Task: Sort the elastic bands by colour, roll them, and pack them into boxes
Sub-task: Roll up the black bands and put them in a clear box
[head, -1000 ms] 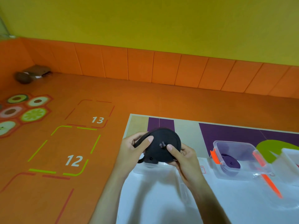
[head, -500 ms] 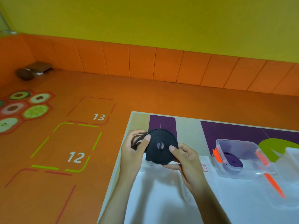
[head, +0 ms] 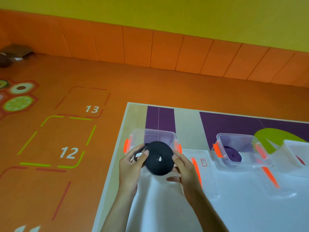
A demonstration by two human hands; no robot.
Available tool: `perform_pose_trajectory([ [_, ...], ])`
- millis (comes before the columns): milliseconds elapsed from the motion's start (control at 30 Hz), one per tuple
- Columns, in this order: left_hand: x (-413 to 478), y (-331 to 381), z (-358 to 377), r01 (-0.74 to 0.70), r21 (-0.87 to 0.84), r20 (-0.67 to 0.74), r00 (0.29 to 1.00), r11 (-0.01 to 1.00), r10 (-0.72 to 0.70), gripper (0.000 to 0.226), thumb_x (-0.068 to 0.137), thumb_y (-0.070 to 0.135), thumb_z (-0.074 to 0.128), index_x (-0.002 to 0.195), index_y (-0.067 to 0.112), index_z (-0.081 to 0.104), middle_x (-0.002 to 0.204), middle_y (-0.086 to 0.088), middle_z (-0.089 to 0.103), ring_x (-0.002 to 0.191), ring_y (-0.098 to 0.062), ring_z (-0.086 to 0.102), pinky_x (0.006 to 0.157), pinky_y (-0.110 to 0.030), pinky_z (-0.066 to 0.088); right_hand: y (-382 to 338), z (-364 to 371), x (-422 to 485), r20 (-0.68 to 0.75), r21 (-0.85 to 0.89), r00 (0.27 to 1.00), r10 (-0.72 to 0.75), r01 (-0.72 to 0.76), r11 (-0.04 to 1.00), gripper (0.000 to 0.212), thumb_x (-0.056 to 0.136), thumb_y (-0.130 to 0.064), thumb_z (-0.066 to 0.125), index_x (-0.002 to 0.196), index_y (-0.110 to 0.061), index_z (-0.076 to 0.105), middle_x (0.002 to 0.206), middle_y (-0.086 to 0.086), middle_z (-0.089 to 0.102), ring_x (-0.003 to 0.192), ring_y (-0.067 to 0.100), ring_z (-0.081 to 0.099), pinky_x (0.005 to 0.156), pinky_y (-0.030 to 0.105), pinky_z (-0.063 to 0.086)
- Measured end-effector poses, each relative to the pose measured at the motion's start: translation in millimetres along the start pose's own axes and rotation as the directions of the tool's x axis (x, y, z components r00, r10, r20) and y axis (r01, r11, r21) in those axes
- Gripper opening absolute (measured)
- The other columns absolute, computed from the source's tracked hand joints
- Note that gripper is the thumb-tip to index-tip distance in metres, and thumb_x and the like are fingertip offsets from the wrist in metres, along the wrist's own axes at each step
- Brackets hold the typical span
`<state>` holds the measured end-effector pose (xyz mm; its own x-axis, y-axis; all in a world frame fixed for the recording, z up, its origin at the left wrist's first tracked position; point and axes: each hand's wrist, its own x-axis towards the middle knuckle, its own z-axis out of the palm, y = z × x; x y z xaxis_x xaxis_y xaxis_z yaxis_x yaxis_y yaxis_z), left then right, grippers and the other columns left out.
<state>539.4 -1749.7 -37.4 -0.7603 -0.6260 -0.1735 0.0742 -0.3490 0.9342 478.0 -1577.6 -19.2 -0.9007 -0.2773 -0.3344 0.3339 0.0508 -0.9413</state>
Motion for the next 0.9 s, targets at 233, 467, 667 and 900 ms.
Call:
perform_pose_trajectory([
  [233, 18.3, -19.9, 11.4, -0.004, -0.014, -0.149, 0.989, 1.0, 0.002, 0.027, 0.086, 0.008, 0.087, 0.1, 0.031, 0.08, 0.107, 0.0, 0.081, 0.103, -0.015, 0.077, 0.08, -0.023, 0.061, 2.5, -2.5, 25.9, 0.062, 0.017, 0.996, 0.071, -0.072, 0.997, 0.035, 0.089, -0.028, 0.066, 0.121, -0.018, 0.074, 0.101, 0.014, 0.079, 0.091, 0.03, 0.08, 0.071, 0.04, 0.066],
  [467, 46.4, -41.9, 19.3, 0.137, 0.108, -0.165, 0.979, 0.985, -0.118, 0.016, 0.088, 0.018, 0.087, 0.096, 0.031, 0.081, 0.105, 0.003, 0.079, 0.111, -0.022, 0.073, 0.091, -0.038, 0.062, 20.1, -2.9, 65.0, -0.035, 0.101, 0.996, 0.077, -0.073, 0.992, 0.019, 0.105, -0.014, 0.062, 0.121, -0.013, 0.074, 0.105, 0.015, 0.079, 0.09, 0.034, 0.08, 0.072, 0.04, 0.066],
  [667, 78.3, -41.9, 8.9, 0.288, 0.124, -0.055, 0.957, 0.95, -0.283, 0.031, 0.087, 0.009, 0.086, 0.113, 0.024, 0.083, 0.118, -0.008, 0.078, 0.107, -0.018, 0.077, 0.083, -0.025, 0.063, 27.8, -12.7, 106.9, 0.038, -0.028, 0.994, 0.099, -0.098, 0.995, 0.038, 0.102, -0.011, 0.068, 0.133, -0.031, 0.06, 0.102, 0.019, 0.077, 0.096, 0.031, 0.079, 0.075, 0.043, 0.067],
  [900, 138.5, -51.8, 21.2, 0.262, 0.255, -0.028, 0.964, 0.931, -0.264, 0.028, 0.088, -0.006, 0.08, 0.109, 0.012, 0.082, 0.1, -0.004, 0.084, 0.09, -0.015, 0.079, 0.072, -0.021, 0.062, 44.9, -13.3, 166.5, 0.036, -0.106, 0.982, 0.186, -0.181, 0.978, 0.004, 0.1, -0.01, 0.071, 0.096, -0.01, 0.071, 0.106, 0.007, 0.075, 0.106, 0.034, 0.076, 0.086, 0.051, 0.066],
])
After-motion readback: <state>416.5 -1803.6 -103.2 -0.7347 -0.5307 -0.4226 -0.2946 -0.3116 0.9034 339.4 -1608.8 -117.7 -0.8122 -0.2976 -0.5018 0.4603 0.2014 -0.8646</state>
